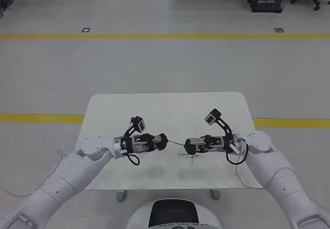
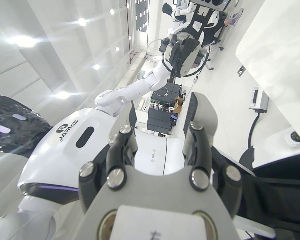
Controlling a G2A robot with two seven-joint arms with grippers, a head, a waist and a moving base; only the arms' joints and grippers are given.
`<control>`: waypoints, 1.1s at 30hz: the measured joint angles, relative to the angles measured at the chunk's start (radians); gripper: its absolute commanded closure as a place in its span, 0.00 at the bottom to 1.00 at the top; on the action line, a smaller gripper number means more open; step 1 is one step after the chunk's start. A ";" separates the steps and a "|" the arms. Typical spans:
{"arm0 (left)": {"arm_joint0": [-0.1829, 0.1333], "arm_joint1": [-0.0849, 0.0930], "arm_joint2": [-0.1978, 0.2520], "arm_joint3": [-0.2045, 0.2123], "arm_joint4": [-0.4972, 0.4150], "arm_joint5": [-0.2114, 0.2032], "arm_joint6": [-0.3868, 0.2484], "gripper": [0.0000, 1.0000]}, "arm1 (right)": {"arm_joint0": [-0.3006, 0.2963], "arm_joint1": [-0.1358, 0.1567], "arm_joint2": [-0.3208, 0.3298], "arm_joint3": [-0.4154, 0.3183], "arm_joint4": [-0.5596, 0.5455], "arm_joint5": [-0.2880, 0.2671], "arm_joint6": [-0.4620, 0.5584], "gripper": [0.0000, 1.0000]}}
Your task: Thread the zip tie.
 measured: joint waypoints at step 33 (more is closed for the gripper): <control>0.008 -0.029 -0.025 0.015 0.032 0.028 -0.006 1.00 | 0.044 -0.020 -0.046 0.068 -0.008 0.000 0.000 0.81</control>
